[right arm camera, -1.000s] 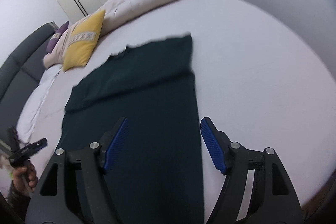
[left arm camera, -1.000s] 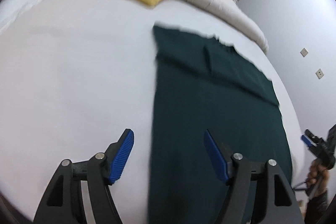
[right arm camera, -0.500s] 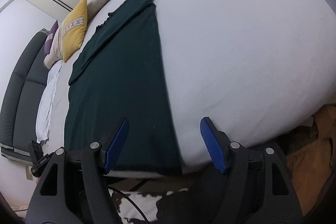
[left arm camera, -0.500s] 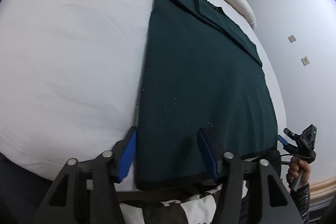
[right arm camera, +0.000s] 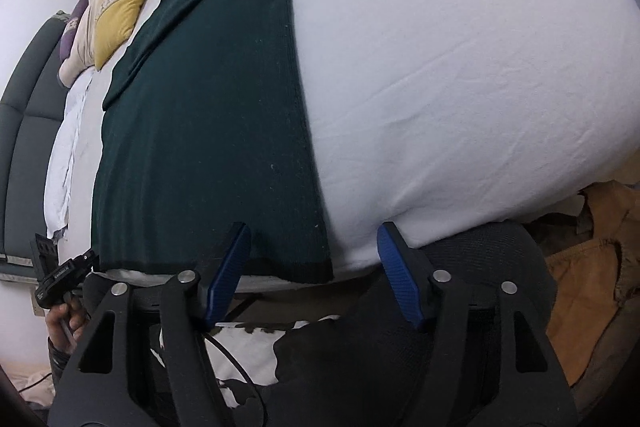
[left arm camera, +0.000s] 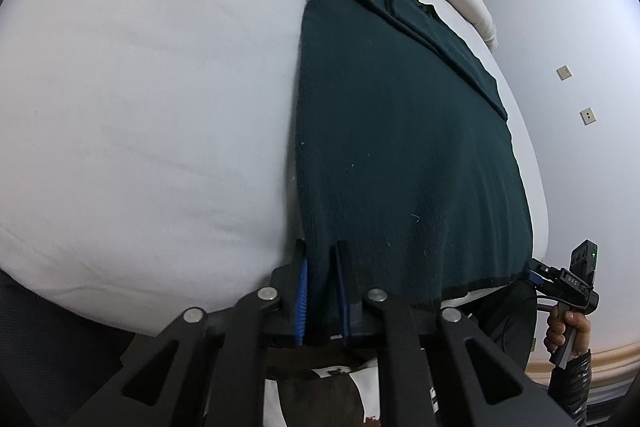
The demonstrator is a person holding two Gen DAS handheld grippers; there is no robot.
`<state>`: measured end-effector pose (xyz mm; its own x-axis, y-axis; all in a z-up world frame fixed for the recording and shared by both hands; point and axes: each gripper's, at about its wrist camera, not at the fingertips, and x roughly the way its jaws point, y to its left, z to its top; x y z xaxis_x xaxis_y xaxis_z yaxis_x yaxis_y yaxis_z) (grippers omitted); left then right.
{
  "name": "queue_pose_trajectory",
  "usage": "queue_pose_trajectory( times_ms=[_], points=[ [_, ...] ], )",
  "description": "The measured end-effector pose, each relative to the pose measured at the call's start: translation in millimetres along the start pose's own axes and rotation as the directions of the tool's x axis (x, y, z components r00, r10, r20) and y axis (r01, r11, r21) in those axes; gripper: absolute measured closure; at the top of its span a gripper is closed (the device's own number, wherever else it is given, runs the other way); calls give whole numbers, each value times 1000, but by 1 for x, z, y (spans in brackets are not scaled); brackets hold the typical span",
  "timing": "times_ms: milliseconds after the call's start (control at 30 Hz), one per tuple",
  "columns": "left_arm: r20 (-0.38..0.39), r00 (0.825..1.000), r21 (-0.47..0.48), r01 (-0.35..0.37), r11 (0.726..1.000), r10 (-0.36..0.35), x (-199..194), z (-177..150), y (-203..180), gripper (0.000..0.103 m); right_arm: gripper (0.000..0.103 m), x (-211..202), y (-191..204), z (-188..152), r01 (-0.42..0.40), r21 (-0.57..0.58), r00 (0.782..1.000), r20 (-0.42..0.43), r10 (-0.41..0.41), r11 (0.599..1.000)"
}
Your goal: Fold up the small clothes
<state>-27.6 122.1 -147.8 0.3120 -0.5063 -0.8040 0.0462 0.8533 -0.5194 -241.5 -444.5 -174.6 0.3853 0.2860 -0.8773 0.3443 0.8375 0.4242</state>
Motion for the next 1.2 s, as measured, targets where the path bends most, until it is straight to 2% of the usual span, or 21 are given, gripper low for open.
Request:
queue_pose_trajectory(
  times_ms=[100,133,167,233,300,367,467,500,600,700,833,967,1133,1200],
  points=[
    [-1,1000,14,0,1000,0,0,0,-1,89,56,0,-1,-2,16,-8,1000,-10,-16,1000],
    [-2,1000,23,-8,1000,8,0,-1,-2,92,66,1,-1,-3,14,-11,1000,-15,-14,1000],
    [-1,1000,31,-18,999,18,0,-1,-5,95,81,0,-1,-3,7,-12,1000,-19,-7,1000],
    [3,1000,43,-25,999,25,-1,-2,-7,97,97,-3,-2,-4,-36,-5,999,-21,36,999],
    [11,1000,41,-13,999,13,-6,-2,-9,97,97,-11,0,-5,-61,-6,998,2,61,998],
    [28,999,25,23,999,-23,-15,0,-7,97,97,-22,-2,-4,-125,10,992,35,125,992],
    [59,993,3,98,995,-98,-32,7,-9,97,97,-45,-1,2,-225,25,970,105,221,974],
    [69,990,-5,123,992,-122,-36,9,-10,97,97,-54,0,5,-267,28,956,132,261,963],
    [108,969,-44,226,973,-221,-52,19,-12,97,97,-75,3,16,-362,28,915,201,350,932],
    [151,936,-89,333,939,-318,-63,33,-12,97,97,-88,8,28,-425,30,880,250,405,905],
    [204,897,-130,423,897,-393,-69,57,-16,97,97,-97,24,50,-462,22,850,297,435,887],
    [248,871,-156,468,870,-424,-70,93,-20,97,97,-100,35,84,-494,43,823,347,451,868],
    [298,852,-188,495,848,-431,-63,145,-18,97,97,-96,48,146,-510,61,803,392,450,858],
    [309,852,-195,492,848,-423,-56,166,-19,97,97,-89,55,174,-504,72,803,406,437,861]
  ],
)
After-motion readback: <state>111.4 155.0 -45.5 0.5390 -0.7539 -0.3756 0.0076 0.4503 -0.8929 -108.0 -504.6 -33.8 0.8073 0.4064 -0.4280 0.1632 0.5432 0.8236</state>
